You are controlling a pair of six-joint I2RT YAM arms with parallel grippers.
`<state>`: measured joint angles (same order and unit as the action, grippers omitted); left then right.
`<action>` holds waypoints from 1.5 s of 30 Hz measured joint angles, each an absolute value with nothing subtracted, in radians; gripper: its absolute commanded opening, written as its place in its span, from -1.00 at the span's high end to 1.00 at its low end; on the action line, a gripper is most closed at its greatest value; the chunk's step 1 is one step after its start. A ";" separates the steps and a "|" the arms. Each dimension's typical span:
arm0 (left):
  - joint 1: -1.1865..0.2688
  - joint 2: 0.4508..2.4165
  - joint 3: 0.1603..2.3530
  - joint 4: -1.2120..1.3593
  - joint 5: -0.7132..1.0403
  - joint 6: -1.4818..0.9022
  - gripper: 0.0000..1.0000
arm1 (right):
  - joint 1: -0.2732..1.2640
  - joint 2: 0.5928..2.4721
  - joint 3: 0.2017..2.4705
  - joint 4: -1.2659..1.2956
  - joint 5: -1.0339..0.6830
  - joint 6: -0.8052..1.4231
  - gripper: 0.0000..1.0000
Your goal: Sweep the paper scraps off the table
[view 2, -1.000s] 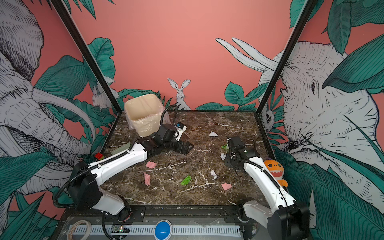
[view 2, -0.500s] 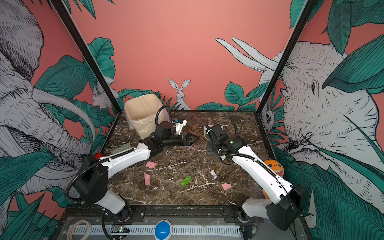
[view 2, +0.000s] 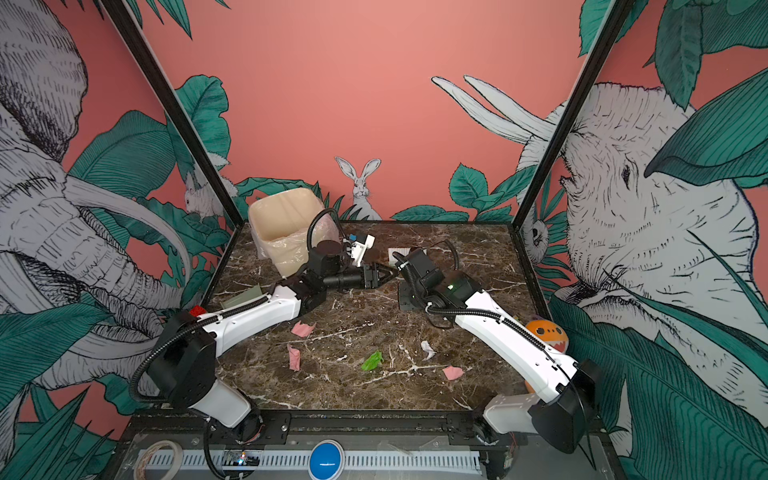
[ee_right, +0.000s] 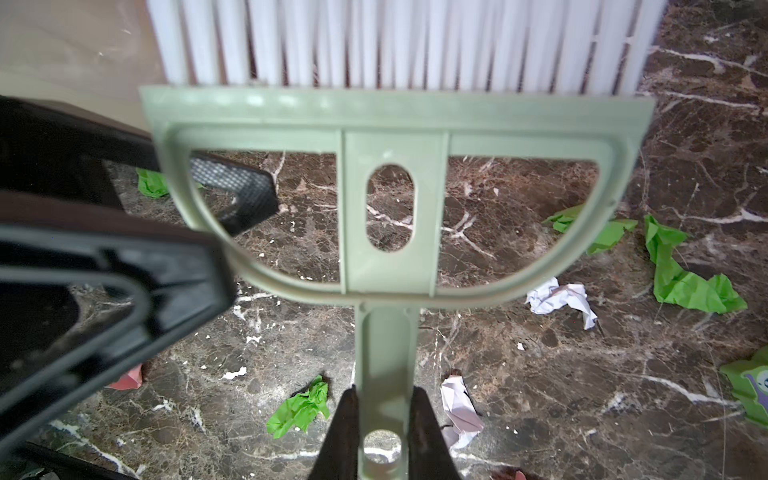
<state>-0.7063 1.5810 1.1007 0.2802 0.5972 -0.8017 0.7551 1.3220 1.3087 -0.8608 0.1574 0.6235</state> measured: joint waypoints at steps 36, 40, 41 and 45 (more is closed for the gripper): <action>-0.649 1.590 1.109 0.653 0.387 -1.085 1.00 | 0.546 0.937 0.958 -0.317 -0.200 0.625 -0.99; -0.649 1.590 1.164 0.728 0.364 -1.134 1.00 | 0.504 0.903 0.820 -0.057 -0.287 0.739 -0.99; -0.649 1.590 1.179 0.741 0.358 -1.142 1.00 | 0.489 0.901 0.799 -0.001 -0.304 0.768 -0.98; -0.649 1.590 1.224 0.765 0.349 -1.156 1.00 | 0.422 0.918 0.739 0.265 -0.361 0.901 -0.81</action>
<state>-0.6491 1.5898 1.2240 0.7650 0.3489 -1.1561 0.4217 0.9184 0.7391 0.2646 -0.3611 0.9012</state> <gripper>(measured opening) 0.096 0.953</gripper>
